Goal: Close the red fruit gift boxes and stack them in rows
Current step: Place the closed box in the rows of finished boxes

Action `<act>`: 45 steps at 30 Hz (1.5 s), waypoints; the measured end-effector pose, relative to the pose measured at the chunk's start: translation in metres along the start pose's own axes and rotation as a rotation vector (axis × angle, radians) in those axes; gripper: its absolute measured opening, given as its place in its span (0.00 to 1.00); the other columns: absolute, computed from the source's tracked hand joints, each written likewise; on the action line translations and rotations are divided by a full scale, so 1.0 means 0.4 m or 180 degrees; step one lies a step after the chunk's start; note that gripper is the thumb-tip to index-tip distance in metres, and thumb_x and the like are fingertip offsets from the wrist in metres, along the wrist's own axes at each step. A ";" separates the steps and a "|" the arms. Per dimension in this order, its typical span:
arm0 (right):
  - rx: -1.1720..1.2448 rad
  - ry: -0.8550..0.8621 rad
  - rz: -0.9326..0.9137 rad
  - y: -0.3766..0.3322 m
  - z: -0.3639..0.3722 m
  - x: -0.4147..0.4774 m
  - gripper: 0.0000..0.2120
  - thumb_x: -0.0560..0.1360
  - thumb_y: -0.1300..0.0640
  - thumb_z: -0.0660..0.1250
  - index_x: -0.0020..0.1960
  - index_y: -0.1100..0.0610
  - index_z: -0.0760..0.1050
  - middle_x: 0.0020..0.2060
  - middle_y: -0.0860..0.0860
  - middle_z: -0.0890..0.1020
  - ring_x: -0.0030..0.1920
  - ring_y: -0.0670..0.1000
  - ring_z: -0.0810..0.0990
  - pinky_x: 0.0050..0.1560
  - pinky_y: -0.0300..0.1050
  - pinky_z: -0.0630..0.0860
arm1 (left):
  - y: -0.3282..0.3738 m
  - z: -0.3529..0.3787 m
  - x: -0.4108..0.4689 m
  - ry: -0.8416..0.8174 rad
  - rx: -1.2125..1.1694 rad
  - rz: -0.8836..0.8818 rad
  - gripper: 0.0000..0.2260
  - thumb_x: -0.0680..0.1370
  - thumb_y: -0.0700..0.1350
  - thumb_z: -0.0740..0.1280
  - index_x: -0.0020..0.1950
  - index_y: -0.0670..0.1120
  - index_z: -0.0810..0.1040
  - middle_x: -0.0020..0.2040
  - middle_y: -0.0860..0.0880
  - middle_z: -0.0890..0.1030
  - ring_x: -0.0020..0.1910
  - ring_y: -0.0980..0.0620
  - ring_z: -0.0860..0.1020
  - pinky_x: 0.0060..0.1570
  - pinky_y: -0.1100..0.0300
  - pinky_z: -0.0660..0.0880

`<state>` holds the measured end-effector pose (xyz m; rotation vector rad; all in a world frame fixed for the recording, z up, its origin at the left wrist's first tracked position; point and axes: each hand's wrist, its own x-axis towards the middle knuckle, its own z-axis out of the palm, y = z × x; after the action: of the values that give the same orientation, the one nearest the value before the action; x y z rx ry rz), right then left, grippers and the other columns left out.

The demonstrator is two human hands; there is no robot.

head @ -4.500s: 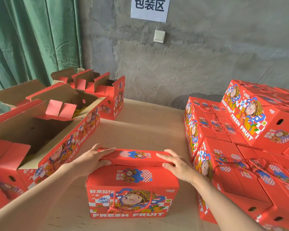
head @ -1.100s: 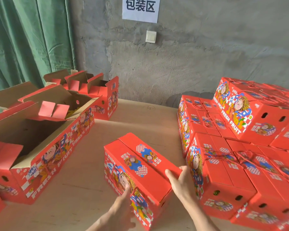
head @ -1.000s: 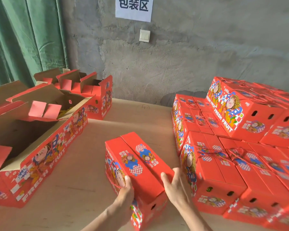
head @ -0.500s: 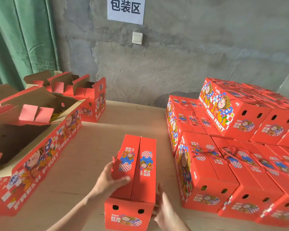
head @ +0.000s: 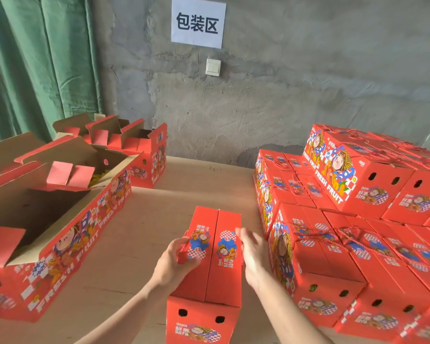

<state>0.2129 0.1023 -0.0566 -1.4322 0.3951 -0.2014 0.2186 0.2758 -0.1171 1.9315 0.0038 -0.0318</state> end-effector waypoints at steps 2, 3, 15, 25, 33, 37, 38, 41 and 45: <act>-0.0112 -0.0507 -0.0434 -0.064 0.023 -0.017 0.10 0.80 0.62 0.58 0.53 0.67 0.75 0.50 0.64 0.82 0.49 0.54 0.81 0.56 0.46 0.74 | 0.014 0.003 0.026 0.0136 0.0031 -0.0088 0.15 0.66 0.47 0.77 0.49 0.51 0.75 0.47 0.53 0.79 0.49 0.52 0.76 0.46 0.64 0.69; -0.0172 -0.0764 -0.0611 -0.091 0.035 -0.021 0.09 0.81 0.62 0.57 0.48 0.65 0.75 0.44 0.63 0.83 0.43 0.54 0.83 0.51 0.45 0.77 | 0.017 0.005 0.038 0.0206 0.0183 -0.0126 0.12 0.68 0.44 0.76 0.44 0.50 0.74 0.43 0.53 0.78 0.45 0.52 0.76 0.41 0.65 0.67; -0.0535 -0.1323 0.0018 -0.192 0.076 -0.021 0.08 0.79 0.67 0.57 0.47 0.60 0.74 0.35 0.55 0.80 0.32 0.50 0.78 0.34 0.40 0.72 | 0.265 -0.046 0.066 0.0436 -0.0197 0.0706 0.11 0.76 0.42 0.67 0.34 0.45 0.79 0.30 0.48 0.76 0.30 0.52 0.70 0.32 0.60 0.66; -0.0064 -0.1296 0.1088 -0.229 0.109 0.002 0.12 0.78 0.61 0.55 0.40 0.59 0.73 0.17 0.46 0.69 0.21 0.46 0.73 0.34 0.39 0.65 | 0.190 -0.119 0.058 0.0520 0.1063 0.0718 0.13 0.78 0.45 0.63 0.38 0.39 0.78 0.29 0.49 0.70 0.35 0.48 0.67 0.28 0.67 0.63; -0.0758 -0.1077 0.0512 -0.323 0.160 -0.009 0.13 0.77 0.61 0.56 0.34 0.54 0.67 0.20 0.46 0.74 0.32 0.46 0.75 0.36 0.41 0.61 | 0.074 -0.095 0.000 0.0057 0.1185 0.0830 0.09 0.77 0.43 0.66 0.54 0.47 0.82 0.48 0.50 0.78 0.47 0.51 0.78 0.46 0.67 0.69; -0.0735 -0.0960 -0.0396 -0.411 0.187 -0.029 0.15 0.76 0.63 0.60 0.31 0.57 0.68 0.21 0.48 0.72 0.22 0.43 0.75 0.32 0.39 0.63 | 0.140 -0.132 -0.006 0.0453 0.0605 0.1327 0.07 0.77 0.39 0.66 0.52 0.43 0.81 0.47 0.51 0.78 0.45 0.53 0.76 0.43 0.76 0.66; -0.0759 -0.0913 -0.0651 -0.433 0.195 -0.034 0.15 0.75 0.63 0.61 0.30 0.57 0.69 0.20 0.47 0.72 0.22 0.44 0.75 0.32 0.39 0.65 | 0.159 -0.144 -0.006 0.0531 0.0511 0.1463 0.06 0.77 0.39 0.66 0.51 0.44 0.81 0.45 0.52 0.78 0.43 0.55 0.75 0.42 0.77 0.66; -0.0797 -0.0798 -0.0972 -0.479 0.217 -0.026 0.15 0.75 0.62 0.63 0.30 0.57 0.70 0.19 0.46 0.73 0.25 0.45 0.75 0.33 0.39 0.67 | 0.189 -0.160 0.005 0.0602 0.0463 0.1660 0.05 0.76 0.39 0.67 0.50 0.44 0.81 0.44 0.52 0.77 0.41 0.56 0.75 0.41 0.78 0.66; -0.1014 -0.0478 -0.0671 -0.458 0.218 0.031 0.12 0.74 0.61 0.62 0.32 0.56 0.69 0.20 0.48 0.74 0.25 0.47 0.75 0.32 0.38 0.65 | 0.180 -0.126 0.050 0.0317 0.0809 0.1338 0.07 0.78 0.44 0.64 0.54 0.46 0.80 0.50 0.49 0.80 0.45 0.51 0.75 0.44 0.66 0.67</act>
<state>0.2759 0.1531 0.1300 -1.7921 0.1555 -0.2057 0.2408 0.2973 -0.0326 2.1492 -0.3538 0.3598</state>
